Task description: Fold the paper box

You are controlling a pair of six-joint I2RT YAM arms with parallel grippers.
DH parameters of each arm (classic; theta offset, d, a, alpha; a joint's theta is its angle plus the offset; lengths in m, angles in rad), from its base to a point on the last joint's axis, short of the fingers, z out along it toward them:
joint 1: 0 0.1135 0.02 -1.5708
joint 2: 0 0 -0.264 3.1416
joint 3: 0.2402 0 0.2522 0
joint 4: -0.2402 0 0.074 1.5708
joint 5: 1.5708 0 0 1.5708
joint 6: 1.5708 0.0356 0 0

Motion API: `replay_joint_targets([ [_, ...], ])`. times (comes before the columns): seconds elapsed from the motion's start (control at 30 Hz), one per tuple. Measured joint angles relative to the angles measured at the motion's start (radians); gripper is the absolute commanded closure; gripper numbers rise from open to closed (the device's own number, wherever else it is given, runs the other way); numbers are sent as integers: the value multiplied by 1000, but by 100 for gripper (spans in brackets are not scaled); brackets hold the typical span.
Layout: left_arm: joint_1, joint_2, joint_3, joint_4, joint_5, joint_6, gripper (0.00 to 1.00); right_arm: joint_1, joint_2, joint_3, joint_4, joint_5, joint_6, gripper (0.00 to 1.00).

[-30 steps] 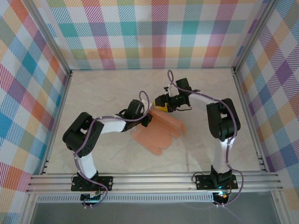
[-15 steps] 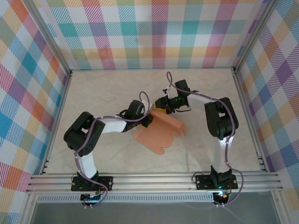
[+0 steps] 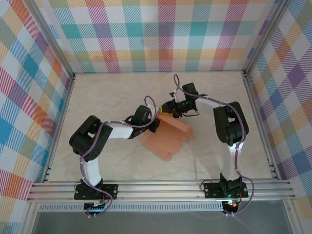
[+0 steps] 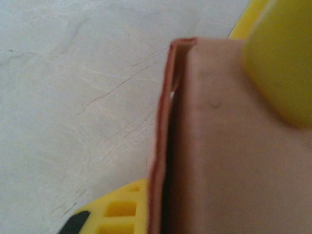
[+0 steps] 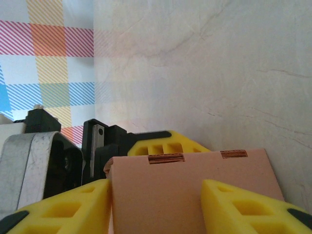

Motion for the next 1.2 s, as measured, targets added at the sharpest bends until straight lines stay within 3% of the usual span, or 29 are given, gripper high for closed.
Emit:
replay_joint_targets([
  [0.43, -2, 4, 0, 10, -28, -43, 100, 1, -17, -79, 161, -10, 101, 59],
  [0.83, -3, 15, 16, 5, -69, -122, 100, 53, -99, -201, 391, 179, 337, 60],
  [1.0, -3, 17, 18, 7, -77, -127, 84, 57, -107, -202, 378, 203, 319, 59],
  [1.2, 0, 17, -7, 34, -89, -137, 75, 63, -108, -184, 313, 178, 218, 56],
])
